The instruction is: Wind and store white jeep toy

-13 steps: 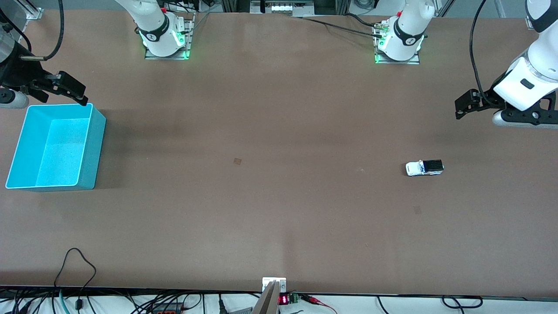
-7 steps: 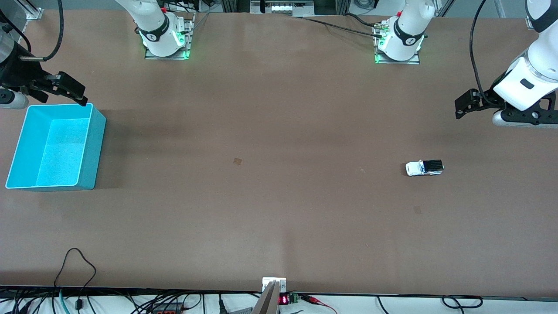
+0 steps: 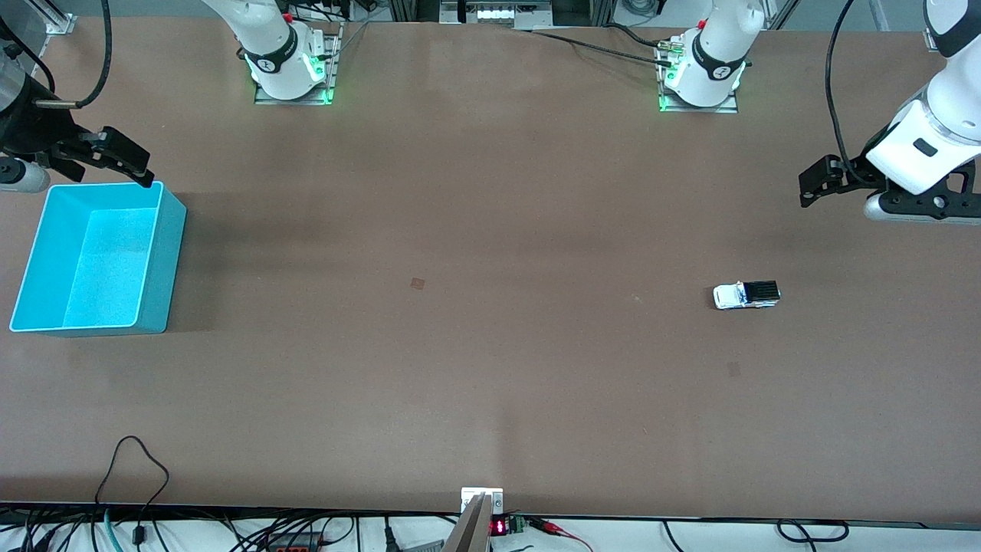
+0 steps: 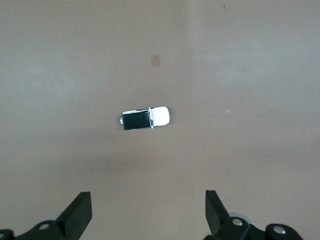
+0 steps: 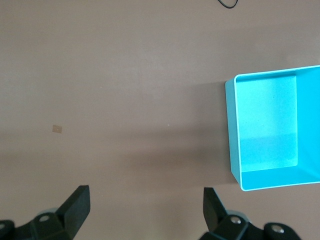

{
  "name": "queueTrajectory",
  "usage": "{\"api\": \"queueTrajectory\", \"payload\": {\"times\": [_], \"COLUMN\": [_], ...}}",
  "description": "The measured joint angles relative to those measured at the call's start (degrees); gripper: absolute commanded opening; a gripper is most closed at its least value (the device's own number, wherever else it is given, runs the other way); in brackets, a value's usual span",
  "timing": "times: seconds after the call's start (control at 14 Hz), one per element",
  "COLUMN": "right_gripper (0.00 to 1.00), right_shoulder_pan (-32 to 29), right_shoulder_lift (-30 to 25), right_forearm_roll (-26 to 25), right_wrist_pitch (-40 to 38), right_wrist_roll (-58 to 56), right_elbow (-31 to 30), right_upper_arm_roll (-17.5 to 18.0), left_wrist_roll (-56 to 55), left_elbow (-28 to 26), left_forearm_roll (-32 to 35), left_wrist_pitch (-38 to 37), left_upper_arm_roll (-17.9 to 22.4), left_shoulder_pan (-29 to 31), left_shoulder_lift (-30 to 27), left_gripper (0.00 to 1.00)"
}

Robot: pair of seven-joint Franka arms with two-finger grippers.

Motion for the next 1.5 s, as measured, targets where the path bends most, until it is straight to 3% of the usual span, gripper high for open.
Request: {"api": "queueTrajectory", "payload": {"times": [0.86,1.5], "right_gripper": [1.00,1.00], "right_shoulder_pan": [-0.05,-0.09], "right_shoulder_lift": [0.00,0.01], "right_forearm_roll": [0.00,0.00], "right_wrist_pitch": [0.03,0.04], "right_wrist_roll": [0.01,0.02], "right_elbow": [0.00,0.00], "right_upper_arm_roll": [-0.02,-0.03], "left_wrist_roll": [1.37,25.06], "left_elbow": [1.03,1.61], "left_forearm_roll": [0.00,-0.01], "left_wrist_pitch": [-4.84,-7.26], "left_upper_arm_roll": [-0.11,-1.70], "left_shoulder_pan": [-0.10,-1.49], "left_shoulder_lift": [2.36,5.37], "left_gripper": [1.00,1.00]}}
